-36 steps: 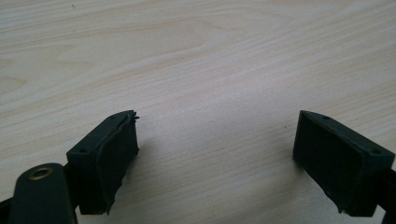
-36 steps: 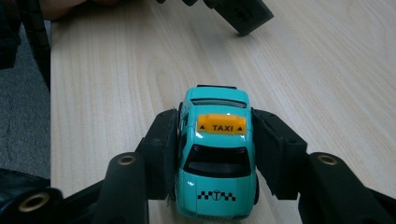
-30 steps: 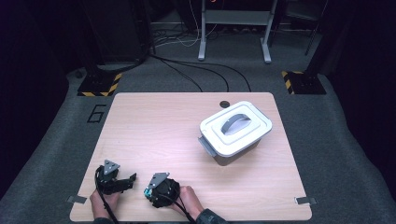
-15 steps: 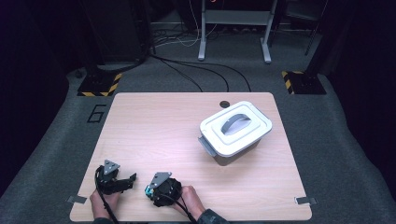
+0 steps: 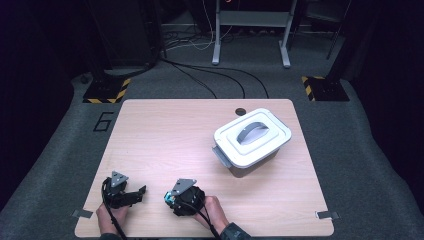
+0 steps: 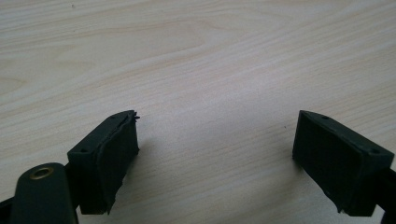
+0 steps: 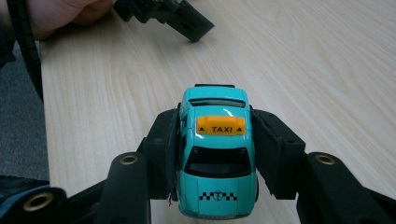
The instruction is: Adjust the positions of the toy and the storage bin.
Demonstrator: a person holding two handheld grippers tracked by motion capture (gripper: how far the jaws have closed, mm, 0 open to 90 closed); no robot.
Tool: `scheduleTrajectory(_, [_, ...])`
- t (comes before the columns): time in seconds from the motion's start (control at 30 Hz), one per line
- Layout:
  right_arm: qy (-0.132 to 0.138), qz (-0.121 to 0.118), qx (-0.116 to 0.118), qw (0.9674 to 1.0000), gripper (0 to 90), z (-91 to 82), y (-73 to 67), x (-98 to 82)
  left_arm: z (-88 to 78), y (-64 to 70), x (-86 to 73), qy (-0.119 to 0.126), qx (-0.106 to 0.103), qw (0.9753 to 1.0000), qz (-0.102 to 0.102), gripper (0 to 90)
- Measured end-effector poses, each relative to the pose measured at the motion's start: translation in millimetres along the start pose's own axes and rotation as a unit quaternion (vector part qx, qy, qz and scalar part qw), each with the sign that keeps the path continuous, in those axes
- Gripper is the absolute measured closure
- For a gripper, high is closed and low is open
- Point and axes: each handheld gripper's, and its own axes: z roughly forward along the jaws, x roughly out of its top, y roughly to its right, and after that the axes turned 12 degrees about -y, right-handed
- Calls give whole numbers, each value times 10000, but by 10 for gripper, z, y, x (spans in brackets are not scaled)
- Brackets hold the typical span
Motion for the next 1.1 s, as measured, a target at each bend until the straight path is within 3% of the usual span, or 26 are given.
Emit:
scheduleTrajectory(0.3, [-3, 328, -133, 9994, 528, -138, 106, -166, 0, 0, 0, -1, -1, 10000, 0, 139])
scheduleTrajectory(0.77, [30, 594, -363, 9976, 528, -330, 254, -404, 0, 0, 0, 1, 0, 10000, -3, 139])
scheduleTrajectory(1.1, [-16, 899, -531, 9945, 527, -470, 370, -634, 1, -2, 2, 5, 3, 10000, 5, 139])
